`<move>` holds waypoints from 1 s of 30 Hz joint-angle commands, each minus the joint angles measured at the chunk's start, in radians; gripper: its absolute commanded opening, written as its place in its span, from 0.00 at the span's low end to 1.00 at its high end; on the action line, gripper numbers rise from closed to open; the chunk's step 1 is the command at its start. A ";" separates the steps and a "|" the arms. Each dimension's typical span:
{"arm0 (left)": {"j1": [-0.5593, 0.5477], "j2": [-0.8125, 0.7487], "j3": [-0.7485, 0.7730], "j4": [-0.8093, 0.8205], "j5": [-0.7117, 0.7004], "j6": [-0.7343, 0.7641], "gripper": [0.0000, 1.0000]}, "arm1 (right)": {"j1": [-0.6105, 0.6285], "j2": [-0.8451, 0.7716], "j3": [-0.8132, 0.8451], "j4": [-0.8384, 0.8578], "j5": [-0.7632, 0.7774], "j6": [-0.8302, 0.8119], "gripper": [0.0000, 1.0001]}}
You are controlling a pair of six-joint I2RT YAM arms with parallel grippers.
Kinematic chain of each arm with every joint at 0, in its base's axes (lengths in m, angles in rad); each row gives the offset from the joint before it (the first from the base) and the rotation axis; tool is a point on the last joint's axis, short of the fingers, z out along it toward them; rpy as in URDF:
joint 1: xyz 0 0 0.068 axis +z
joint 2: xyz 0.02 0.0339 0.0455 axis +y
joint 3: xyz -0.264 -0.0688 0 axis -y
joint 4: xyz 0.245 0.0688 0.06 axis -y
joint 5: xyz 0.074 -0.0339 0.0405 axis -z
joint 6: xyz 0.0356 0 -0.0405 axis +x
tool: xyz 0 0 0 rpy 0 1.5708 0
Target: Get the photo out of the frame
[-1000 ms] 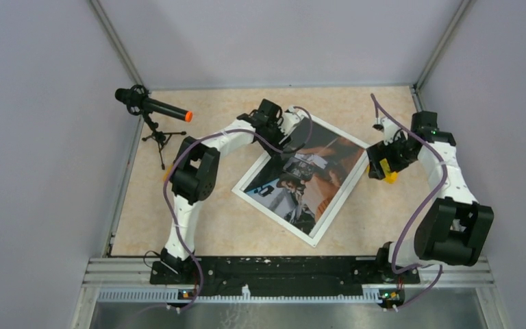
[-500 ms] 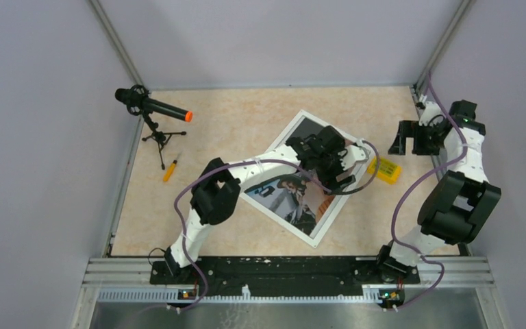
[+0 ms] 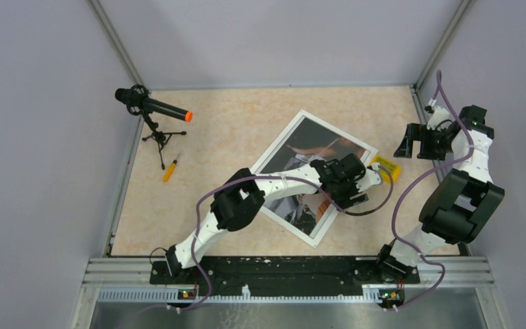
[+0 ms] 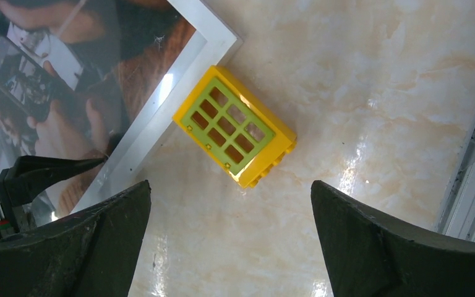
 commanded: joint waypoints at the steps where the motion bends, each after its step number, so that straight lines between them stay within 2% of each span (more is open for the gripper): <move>1: 0.002 -0.011 0.014 -0.002 -0.122 0.012 0.69 | -0.005 -0.035 0.003 -0.034 -0.034 -0.049 0.99; 3: 0.003 -0.028 -0.018 -0.032 -0.168 0.030 0.57 | -0.005 -0.036 0.001 -0.056 -0.032 -0.067 0.99; 6: 0.006 -0.073 -0.118 -0.061 -0.190 0.089 0.46 | -0.006 -0.046 -0.014 -0.072 -0.013 -0.090 0.99; 14: 0.025 -0.305 -0.478 -0.083 -0.142 0.281 0.34 | -0.001 -0.064 -0.081 -0.086 -0.004 -0.093 0.99; 17: 0.036 -0.401 -0.632 -0.098 -0.041 0.373 0.32 | 0.013 -0.057 -0.079 -0.085 -0.010 -0.084 0.99; 21: 0.058 -0.526 -0.838 -0.107 0.008 0.500 0.29 | 0.053 -0.047 -0.077 -0.081 -0.017 -0.067 0.99; 24: 0.120 -0.616 -0.956 -0.092 0.031 0.596 0.29 | 0.092 -0.041 -0.087 -0.073 -0.022 -0.055 0.99; 26: 0.183 -0.660 -0.992 -0.074 0.050 0.642 0.31 | 0.113 -0.038 -0.095 -0.068 -0.031 -0.044 0.99; 28: 0.246 -0.683 -0.963 -0.078 0.092 0.660 0.34 | 0.127 -0.034 -0.096 -0.065 -0.047 -0.029 0.99; 30: 0.268 -0.681 -0.898 -0.090 0.111 0.623 0.44 | 0.141 -0.031 -0.100 -0.062 -0.063 -0.010 0.99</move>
